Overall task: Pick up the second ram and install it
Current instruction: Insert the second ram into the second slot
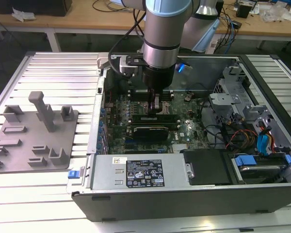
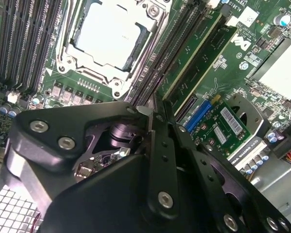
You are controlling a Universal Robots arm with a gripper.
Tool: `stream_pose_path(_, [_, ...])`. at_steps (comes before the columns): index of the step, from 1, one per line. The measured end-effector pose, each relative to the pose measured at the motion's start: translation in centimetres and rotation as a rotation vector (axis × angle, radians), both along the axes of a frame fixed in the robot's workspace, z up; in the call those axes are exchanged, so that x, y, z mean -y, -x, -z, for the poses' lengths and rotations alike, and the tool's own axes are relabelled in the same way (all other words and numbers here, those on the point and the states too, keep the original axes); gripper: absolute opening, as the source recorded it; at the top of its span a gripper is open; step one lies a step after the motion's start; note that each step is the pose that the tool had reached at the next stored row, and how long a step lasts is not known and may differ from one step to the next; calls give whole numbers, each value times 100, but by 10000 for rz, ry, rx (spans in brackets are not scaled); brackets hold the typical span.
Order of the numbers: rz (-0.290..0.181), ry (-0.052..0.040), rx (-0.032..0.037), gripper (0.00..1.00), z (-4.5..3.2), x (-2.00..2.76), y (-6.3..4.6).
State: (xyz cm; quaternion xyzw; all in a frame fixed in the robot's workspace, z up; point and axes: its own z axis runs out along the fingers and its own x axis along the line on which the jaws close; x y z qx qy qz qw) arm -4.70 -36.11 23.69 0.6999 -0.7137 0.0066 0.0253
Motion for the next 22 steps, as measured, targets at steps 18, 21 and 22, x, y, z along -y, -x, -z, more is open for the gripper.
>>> stream_pose_path(18, [2, -42, 16, 9, 10, -1, -4])
stream_pose_path(21, [-1, -41, 29, 9, 19, 0, -5])
stream_pose_path(22, [-1, -41, 32, 9, 20, 0, -5])
